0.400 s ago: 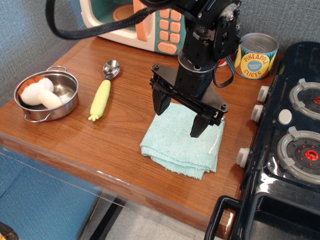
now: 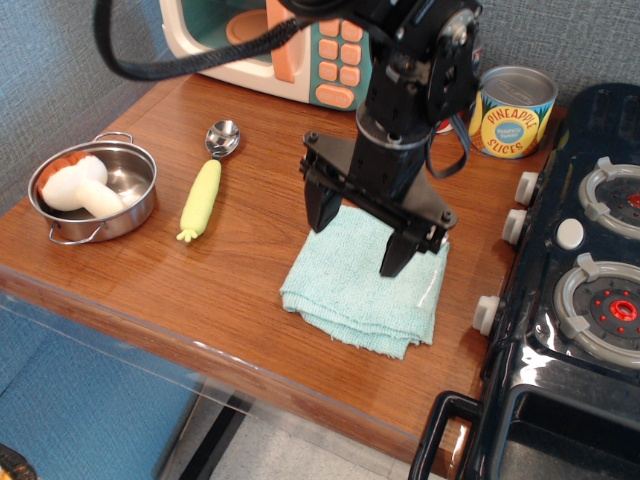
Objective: Place the spatula on the blue cloth.
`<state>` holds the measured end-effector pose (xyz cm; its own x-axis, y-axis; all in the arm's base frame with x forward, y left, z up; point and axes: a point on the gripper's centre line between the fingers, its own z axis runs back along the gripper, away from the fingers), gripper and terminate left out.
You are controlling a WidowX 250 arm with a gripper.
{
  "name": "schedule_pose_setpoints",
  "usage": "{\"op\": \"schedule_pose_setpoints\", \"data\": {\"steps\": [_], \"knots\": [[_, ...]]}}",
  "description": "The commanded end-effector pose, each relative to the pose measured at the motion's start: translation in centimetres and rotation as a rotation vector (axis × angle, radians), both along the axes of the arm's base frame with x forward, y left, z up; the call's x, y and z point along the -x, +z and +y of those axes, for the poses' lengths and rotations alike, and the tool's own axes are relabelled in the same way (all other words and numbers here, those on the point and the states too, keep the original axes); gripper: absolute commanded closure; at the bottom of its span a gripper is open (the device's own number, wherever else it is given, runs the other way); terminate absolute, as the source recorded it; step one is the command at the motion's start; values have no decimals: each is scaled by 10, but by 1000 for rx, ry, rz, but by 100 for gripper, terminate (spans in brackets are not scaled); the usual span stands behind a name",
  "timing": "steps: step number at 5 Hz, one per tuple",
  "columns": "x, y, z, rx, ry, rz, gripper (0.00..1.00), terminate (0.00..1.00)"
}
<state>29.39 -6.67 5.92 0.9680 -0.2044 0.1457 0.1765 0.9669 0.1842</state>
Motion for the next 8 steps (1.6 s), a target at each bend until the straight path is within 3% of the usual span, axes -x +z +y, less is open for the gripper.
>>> {"op": "schedule_pose_setpoints", "data": {"steps": [1,2,4,8], "knots": [[-14,-1,60,-42,160,-28,0,0],[-11,-1,89,-69,244,-22,0,0],[-5,-3,150,-51,424,-21,0,0],[-1,-30,175,-29,530,-4,0,0]]}}
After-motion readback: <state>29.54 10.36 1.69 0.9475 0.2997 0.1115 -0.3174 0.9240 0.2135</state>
